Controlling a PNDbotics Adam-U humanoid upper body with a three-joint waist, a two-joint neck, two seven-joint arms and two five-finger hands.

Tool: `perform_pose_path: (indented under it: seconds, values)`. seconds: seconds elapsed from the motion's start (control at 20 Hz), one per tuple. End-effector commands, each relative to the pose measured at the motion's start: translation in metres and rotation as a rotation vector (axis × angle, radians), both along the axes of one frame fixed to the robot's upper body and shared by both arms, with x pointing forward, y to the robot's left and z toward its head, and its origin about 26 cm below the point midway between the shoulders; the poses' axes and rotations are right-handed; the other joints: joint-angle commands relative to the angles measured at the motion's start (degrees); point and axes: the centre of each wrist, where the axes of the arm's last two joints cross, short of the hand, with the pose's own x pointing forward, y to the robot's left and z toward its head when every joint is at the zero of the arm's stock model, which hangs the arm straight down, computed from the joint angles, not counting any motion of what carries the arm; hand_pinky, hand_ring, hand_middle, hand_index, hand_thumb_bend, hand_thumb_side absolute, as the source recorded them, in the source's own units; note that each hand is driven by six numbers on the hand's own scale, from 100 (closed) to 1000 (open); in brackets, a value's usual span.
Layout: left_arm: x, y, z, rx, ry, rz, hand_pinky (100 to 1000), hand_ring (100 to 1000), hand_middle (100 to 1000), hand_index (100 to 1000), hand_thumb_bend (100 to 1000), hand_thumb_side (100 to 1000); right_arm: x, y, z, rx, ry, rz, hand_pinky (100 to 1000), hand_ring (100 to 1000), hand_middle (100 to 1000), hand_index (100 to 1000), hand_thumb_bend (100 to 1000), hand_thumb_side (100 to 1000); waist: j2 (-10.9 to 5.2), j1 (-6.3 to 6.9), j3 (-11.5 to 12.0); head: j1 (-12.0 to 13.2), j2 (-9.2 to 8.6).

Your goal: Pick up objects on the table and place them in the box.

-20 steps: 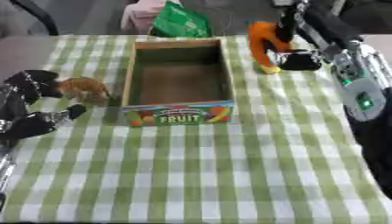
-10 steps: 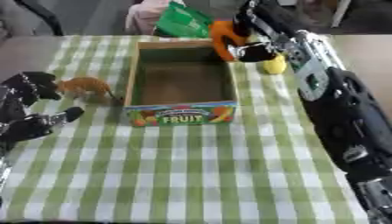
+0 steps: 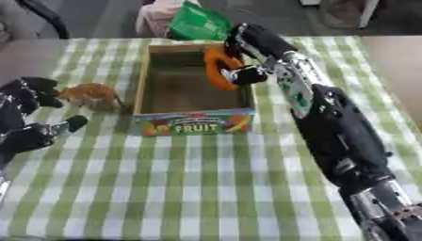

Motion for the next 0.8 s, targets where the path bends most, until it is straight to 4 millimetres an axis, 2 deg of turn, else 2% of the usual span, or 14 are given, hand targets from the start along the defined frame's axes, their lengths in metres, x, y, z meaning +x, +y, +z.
perform_pose_path:
  seconds: [0.05, 0.4, 0.8]
  values:
    - [0.001, -0.001, 0.008, 0.001, -0.027, -0.011, 677, 524, 527, 674, 816, 138, 0.002, 0.005, 0.012, -0.031, -0.042, 0.017, 621, 689, 489, 488, 100, 250, -0.87, 0.00, 0.06, -0.13, -0.58]
    - [0.001, -0.001, 0.008, 0.002, -0.024, -0.010, 677, 524, 527, 674, 813, 139, 0.002, 0.008, 0.008, -0.123, -0.012, 0.074, 673, 765, 647, 707, 100, 277, -0.97, -0.01, -0.13, -0.12, -0.61]
    - [0.000, 0.001, 0.007, 0.004, -0.021, -0.005, 677, 524, 527, 674, 807, 140, -0.002, 0.008, 0.030, -0.190, -0.028, 0.171, 687, 778, 684, 742, 100, 275, -1.22, -0.16, -0.50, 0.17, -0.62]
